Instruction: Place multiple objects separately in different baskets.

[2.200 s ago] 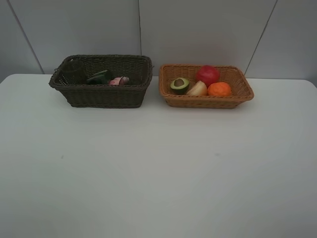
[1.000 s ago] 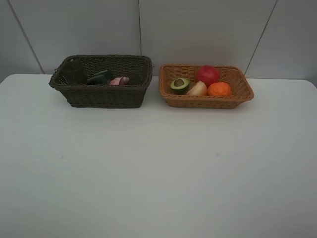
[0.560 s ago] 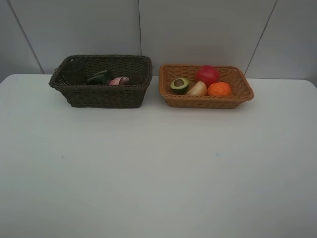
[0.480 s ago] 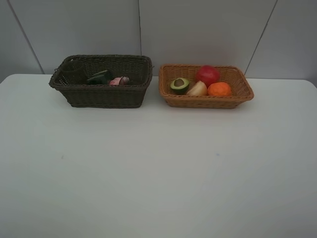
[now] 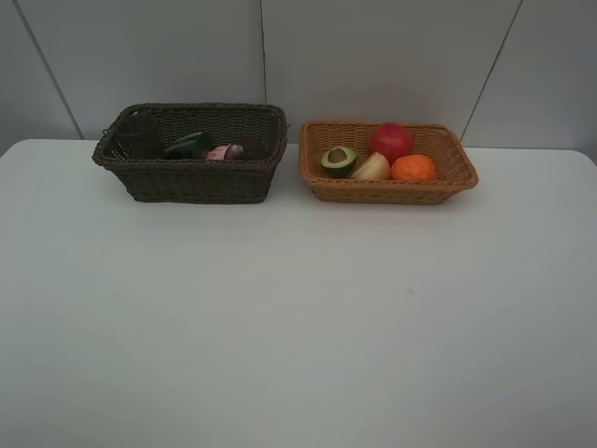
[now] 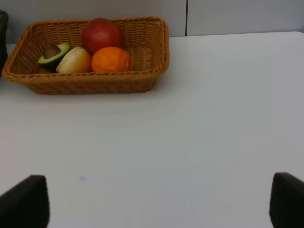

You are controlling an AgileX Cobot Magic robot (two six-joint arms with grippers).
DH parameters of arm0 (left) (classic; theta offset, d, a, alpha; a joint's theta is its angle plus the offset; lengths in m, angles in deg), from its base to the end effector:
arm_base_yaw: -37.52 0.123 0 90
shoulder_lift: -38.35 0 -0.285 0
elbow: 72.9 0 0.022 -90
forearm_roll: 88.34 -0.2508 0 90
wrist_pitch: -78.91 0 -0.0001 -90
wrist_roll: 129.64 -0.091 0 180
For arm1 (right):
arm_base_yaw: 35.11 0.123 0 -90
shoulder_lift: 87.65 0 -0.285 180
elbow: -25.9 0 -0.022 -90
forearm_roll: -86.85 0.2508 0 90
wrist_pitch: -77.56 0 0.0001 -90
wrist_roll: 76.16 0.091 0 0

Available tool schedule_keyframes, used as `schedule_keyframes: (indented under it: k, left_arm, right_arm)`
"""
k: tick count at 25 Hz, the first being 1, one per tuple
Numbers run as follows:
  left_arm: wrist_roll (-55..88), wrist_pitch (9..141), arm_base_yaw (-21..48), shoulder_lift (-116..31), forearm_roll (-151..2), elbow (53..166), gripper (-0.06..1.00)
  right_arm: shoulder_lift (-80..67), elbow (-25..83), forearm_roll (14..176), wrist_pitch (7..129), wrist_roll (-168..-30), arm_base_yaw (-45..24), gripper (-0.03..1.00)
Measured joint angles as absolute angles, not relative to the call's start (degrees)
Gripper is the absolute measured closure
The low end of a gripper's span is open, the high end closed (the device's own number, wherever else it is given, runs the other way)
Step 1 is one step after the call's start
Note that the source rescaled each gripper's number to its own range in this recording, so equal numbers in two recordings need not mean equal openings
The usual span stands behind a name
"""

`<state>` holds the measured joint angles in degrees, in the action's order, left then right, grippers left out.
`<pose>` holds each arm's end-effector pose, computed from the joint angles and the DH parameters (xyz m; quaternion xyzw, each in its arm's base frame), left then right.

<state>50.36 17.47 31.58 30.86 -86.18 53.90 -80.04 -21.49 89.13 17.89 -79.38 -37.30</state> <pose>0.0020 -0.0032 0.2537 0.0455 0.8738 -0.0439 0.4821 -0.0069 0.0034 0.2846 -0.0084 0.8416 -0.0056 0.5400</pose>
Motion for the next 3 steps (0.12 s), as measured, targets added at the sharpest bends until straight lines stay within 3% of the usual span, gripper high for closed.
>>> schedule_keyframes:
  k: [3]
  left_arm:
    - [50.4, 17.5, 31.6, 30.9, -86.2, 53.9, -0.04]
  right_arm:
    - [-80.0, -21.5, 89.1, 17.9, -79.4, -37.3, 0.04]
